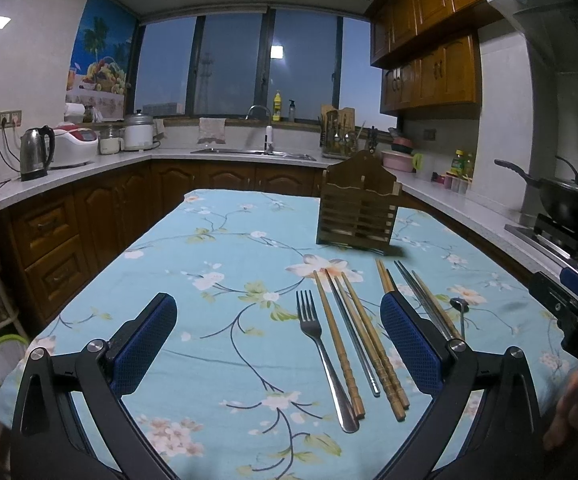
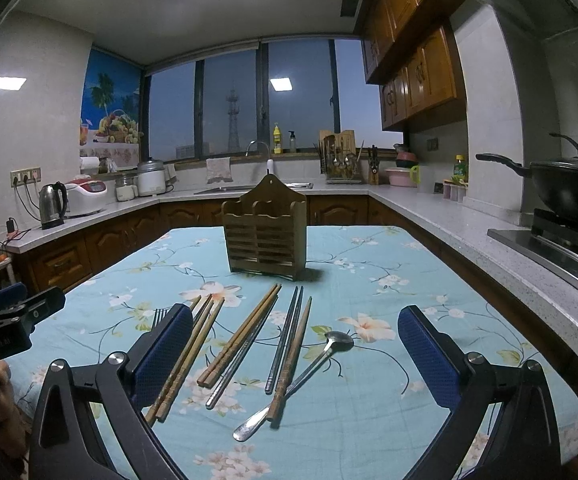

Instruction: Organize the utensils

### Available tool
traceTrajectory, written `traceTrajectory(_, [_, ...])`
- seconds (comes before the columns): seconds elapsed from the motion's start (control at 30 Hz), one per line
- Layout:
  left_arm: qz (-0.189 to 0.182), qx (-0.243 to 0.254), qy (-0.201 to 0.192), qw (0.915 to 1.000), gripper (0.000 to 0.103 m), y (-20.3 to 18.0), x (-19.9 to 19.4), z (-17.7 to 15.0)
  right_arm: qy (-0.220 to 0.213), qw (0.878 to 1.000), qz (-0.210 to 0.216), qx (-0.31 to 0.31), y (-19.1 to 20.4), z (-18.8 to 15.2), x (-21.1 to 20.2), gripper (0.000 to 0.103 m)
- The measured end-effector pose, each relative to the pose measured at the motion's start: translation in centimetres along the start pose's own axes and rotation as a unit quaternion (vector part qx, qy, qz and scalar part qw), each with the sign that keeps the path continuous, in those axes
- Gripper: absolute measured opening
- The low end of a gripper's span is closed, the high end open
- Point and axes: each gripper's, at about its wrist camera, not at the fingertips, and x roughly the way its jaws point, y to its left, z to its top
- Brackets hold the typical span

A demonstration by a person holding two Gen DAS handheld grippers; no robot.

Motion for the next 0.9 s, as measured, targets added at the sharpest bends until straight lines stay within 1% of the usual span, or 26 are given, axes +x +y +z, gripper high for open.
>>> traceTrajectory(0.1, [-0.001, -0.001, 0.001, 1.0, 0.103, 0.0, -0.1, 0.0, 0.0, 1.0, 0.001, 0.0, 0.0, 0.0, 0.0, 0.103])
traceTrajectory(0.23, [-0.015, -0.005, 0.014, 0.9998, 0.103, -0.1, 0.6, -0.2, 0.003, 1.0, 0.001, -0.002, 0.1, 0.0, 0.0, 0.103])
traceTrajectory(0.43, [-0.043, -0.017, 0.053, 0.9975, 0.103, 0.2, 2.5, 0.3, 0.019, 1.0, 0.009, 0.008, -0.6, 0.9, 1.0, 0.103])
traceTrajectory(0.57, [-0.07, -0.02, 0.084, 0.9938, 0.103, 0.6, 4.1, 0.8, 0.054, 0.998, 0.021, 0.03, -1.7, 1.2, 2.6, 0.103])
traceTrajectory(0.63, [-0.079, -0.008, 0.096, 0.9922, 0.103, 0.6, 4.8, 1.0, 0.076, 0.995, 0.04, 0.046, -2.4, 1.2, 3.6, 0.103])
traceTrajectory(0.7, [-0.093, -0.001, 0.118, 0.9887, 0.103, 0.5, 6.0, 1.1, 0.102, 0.991, 0.057, 0.071, -3.2, 1.0, 4.8, 0.103])
traceTrajectory(0.77, [-0.104, -0.003, 0.14, 0.9847, 0.103, 0.8, 7.4, 1.3, 0.147, 0.98, 0.075, 0.108, -4.4, 0.7, 6.6, 0.103])
traceTrajectory(0.83, [-0.108, -0.01, 0.159, 0.9813, 0.103, 1.2, 8.6, 1.4, 0.18, 0.971, 0.083, 0.136, -5.3, 0.3, 8.2, 0.101])
traceTrajectory(0.87, [-0.114, -0.011, 0.17, 0.9788, 0.103, 1.4, 9.4, 1.4, 0.192, 0.967, 0.083, 0.145, -5.8, 0.0, 8.9, 0.101])
traceTrajectory(0.9, [-0.116, -0.012, 0.18, 0.9767, 0.102, 1.6, 10.2, 1.4, 0.198, 0.966, 0.079, 0.149, -5.9, -0.2, 9.2, 0.098])
